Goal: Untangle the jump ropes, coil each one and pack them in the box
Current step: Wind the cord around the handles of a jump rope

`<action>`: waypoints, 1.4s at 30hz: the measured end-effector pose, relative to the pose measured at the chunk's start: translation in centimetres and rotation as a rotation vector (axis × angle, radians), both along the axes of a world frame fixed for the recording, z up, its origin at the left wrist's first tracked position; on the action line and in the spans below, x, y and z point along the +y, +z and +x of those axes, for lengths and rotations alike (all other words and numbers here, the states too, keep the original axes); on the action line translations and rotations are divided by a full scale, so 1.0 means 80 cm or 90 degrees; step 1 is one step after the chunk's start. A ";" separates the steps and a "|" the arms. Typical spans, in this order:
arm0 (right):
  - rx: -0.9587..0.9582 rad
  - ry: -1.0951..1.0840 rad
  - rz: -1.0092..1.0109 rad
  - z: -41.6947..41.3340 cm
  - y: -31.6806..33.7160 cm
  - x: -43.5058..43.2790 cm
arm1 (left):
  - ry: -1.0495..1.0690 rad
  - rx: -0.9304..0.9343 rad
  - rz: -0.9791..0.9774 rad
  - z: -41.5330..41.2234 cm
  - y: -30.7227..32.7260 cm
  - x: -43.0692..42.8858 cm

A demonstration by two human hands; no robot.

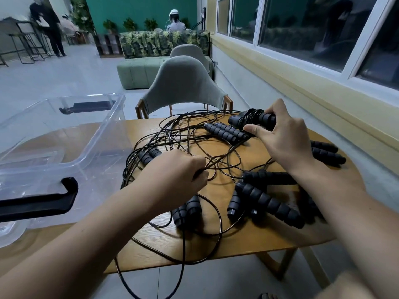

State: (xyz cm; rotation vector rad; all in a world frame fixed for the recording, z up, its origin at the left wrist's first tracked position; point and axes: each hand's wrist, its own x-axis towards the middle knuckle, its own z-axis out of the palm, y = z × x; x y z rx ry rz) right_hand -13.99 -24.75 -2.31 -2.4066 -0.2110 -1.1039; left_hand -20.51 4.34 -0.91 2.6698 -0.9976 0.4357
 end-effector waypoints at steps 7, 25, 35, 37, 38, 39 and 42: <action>-0.019 0.024 -0.001 0.001 -0.005 -0.002 | -0.140 0.339 -0.465 -0.022 0.012 0.001; -0.035 -0.016 0.014 -0.004 0.003 -0.001 | 0.162 0.212 -0.228 0.014 0.004 0.006; -0.051 -0.001 0.055 -0.011 0.013 0.006 | 0.221 0.146 -0.248 0.029 -0.008 0.012; -0.056 0.004 0.051 -0.013 0.016 0.008 | 0.198 0.167 -0.254 0.032 -0.010 0.015; -0.057 0.005 0.051 -0.013 0.016 0.007 | 0.178 0.167 -0.251 0.032 -0.009 0.015; -0.058 0.005 0.054 -0.014 0.017 0.007 | 0.155 0.166 -0.239 0.030 -0.009 0.015; -0.051 0.003 0.061 -0.014 0.018 0.006 | 0.113 0.184 -0.196 0.027 -0.009 0.014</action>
